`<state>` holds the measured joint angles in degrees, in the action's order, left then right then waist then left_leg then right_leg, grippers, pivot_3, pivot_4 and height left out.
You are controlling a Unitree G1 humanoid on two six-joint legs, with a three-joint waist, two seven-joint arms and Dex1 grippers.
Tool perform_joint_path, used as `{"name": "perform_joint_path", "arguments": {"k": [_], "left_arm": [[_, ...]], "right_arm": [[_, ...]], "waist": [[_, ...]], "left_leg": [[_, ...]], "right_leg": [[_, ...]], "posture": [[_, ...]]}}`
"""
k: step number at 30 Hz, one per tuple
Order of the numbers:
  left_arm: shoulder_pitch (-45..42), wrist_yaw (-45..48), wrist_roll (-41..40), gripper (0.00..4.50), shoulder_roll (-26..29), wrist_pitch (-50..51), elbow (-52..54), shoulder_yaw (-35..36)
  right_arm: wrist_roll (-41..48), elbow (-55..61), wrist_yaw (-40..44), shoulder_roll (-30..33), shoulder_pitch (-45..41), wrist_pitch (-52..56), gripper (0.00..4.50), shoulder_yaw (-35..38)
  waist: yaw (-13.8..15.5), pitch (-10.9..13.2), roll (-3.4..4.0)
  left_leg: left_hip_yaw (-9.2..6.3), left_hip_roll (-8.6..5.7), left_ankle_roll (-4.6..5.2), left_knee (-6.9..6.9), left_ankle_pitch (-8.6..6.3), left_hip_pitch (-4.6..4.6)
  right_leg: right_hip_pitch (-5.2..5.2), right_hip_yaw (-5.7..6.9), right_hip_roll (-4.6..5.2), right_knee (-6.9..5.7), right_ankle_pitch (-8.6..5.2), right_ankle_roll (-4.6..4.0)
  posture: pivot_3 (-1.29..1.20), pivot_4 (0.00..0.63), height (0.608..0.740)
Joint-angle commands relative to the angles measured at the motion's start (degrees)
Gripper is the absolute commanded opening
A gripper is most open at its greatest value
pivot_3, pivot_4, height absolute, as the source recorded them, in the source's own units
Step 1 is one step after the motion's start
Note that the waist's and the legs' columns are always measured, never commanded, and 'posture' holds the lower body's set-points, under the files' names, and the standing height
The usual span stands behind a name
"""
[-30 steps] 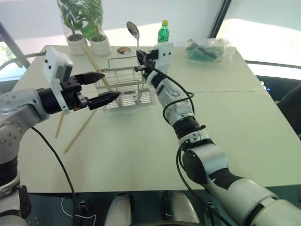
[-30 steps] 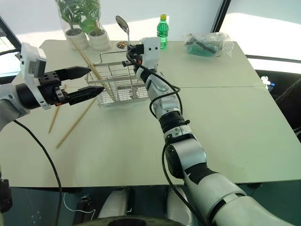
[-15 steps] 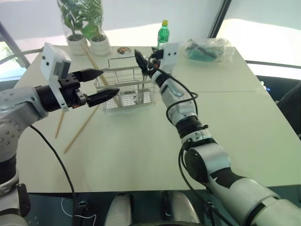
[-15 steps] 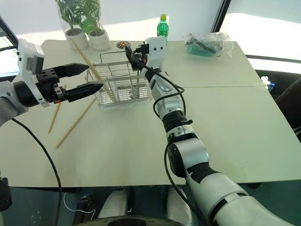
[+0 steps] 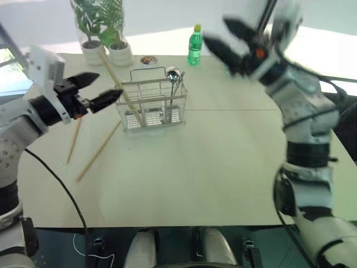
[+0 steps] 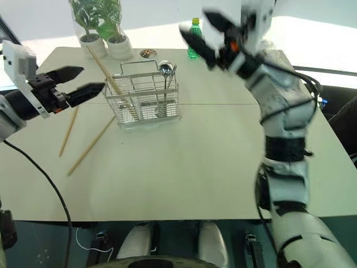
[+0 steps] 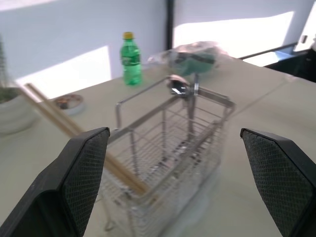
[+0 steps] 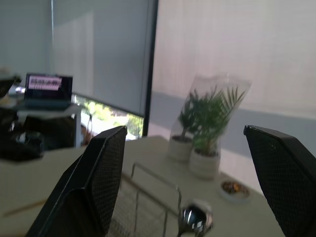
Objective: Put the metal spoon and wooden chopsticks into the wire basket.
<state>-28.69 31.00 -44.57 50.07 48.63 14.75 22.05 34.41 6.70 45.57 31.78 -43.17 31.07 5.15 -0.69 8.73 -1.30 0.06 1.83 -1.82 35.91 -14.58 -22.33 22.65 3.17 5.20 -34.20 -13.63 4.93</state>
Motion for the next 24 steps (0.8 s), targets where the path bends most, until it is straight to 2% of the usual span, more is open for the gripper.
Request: {"name": "perform_joint_path", "arguments": {"k": [1, 5, 10, 17, 20, 24], "left_arm": [[0.7, -2.89, 4.56, 4.5, 2.35, -1.85, -4.39, 4.37], [0.89, -4.78, 10.08, 4.5, 3.69, -2.94, -10.25, 2.78], [-3.91, -11.57, 20.59, 4.5, 2.91, -3.41, -23.87, -3.55], [-19.68, -14.69, 27.83, 4.5, -3.19, -2.99, -47.17, -9.99], [-28.25, -13.63, 32.13, 4.5, -5.44, -5.26, -60.35, -13.86], [-35.15, -11.95, 36.64, 4.5, -7.32, -7.59, -72.76, -17.32]], "right_arm": [[4.61, 11.92, 10.32, 8.5, 9.21, 4.61, 3.92, -1.19], [5.68, 17.76, 13.59, 13.72, 18.69, 5.73, 3.92, -0.2], [4.28, 19.63, 10.4, 13.52, 23.37, 5.14, 3.92, 0.77], [5.07, 21.18, 7.01, 11.88, 23.96, 5.8, 3.92, 0.69], [5.69, 21.67, 4.78, 10.64, 24.04, 6.42, 3.92, 1.08], [6.05, 22.62, 2.6, 9.67, 24.44, 6.83, 3.92, 1.38]], "waist": [[-0.16, 0.04, 0.07], [0.05, 0.04, 0.06], [0.29, 0.0, -0.08], [1.8, -0.1, -0.42], [1.77, -0.1, -0.58], [1.35, -0.1, -0.61]], "left_leg": [[0.0, 0.0, 0.0, -0.02, 0.0, 0.0], [0.03, 0.04, 0.01, -0.03, 0.0, 0.04], [0.05, 0.02, -0.01, 0.05, -0.01, 0.05], [0.04, -0.03, -0.02, 0.1, -0.01, -0.1], [0.03, -0.07, -0.02, 0.12, -0.01, -0.13], [0.04, -0.06, -0.02, 0.11, -0.01, -0.12]], "right_leg": [[0.02, 0.0, 0.0, -0.01, -0.03, -0.05], [0.07, -0.01, -0.03, -0.04, -0.03, -0.05], [-0.02, 0.0, 0.03, 0.08, -0.08, -0.13], [0.02, 0.03, 0.04, 0.07, 0.04, 0.08], [0.01, 0.06, 0.04, 0.06, 0.07, 0.12], [0.01, 0.07, 0.04, 0.04, 0.07, 0.14]], "posture": [[0.0, 0.15, 0.717], [0.0, 0.15, 0.717], [0.0, 0.15, 0.717], [0.0, 0.15, 0.717], [0.0, 0.15, 0.717], [0.0, 0.15, 0.717]]}}
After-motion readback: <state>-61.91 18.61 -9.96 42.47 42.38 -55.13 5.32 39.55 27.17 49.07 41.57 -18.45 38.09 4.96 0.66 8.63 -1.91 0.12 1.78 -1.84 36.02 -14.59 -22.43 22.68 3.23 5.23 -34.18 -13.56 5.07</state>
